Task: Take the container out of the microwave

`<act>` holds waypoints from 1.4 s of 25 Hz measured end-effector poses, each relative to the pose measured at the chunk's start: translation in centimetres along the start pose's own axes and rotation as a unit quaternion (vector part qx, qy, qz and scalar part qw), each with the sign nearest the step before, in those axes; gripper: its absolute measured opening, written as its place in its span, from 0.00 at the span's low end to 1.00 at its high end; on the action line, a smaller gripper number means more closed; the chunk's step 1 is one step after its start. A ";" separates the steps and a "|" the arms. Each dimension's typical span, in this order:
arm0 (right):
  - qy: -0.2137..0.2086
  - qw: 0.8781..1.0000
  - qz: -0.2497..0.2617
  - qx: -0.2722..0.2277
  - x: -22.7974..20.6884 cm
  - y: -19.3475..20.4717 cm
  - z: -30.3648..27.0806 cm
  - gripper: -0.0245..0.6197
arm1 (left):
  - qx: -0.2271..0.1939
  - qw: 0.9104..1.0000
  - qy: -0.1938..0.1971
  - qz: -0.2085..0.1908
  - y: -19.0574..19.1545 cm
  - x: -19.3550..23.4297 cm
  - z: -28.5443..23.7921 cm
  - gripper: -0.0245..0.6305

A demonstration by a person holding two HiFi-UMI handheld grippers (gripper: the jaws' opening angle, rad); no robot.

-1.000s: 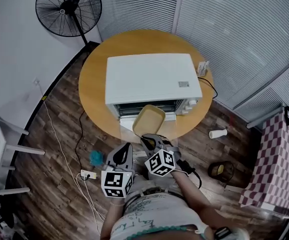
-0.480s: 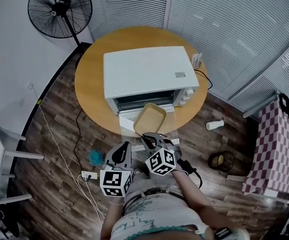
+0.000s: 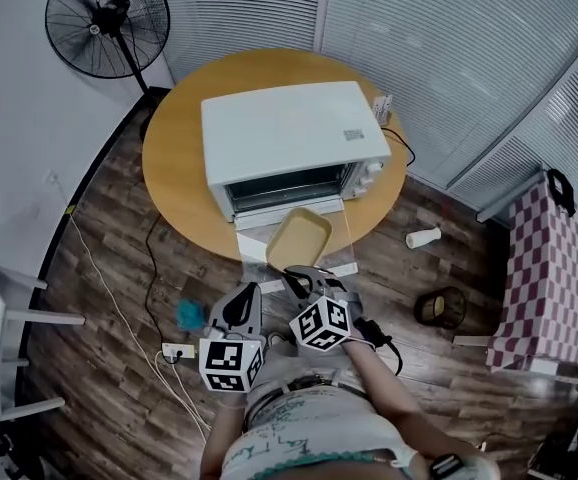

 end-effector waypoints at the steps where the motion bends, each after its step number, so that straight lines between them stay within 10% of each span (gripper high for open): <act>1: 0.001 1.000 -0.001 0.001 0.3 0.0 0.1 0.06 | 0.001 1.000 0.001 -0.001 0.2 0.1 0.2 0.06; 35: 0.039 0.998 -0.047 -0.001 2.4 1.5 4.4 0.06 | 0.022 0.998 0.058 -0.019 2.7 -3.6 -0.1 0.06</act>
Point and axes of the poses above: the fingertips, and each gripper's own axes: z backward along the fingers, x to its left, y out of its underside, the point moved 9 cm from there along z, backward along the fingers, and after that the axes turned 4 degrees about -z, right-handed, at the moved point
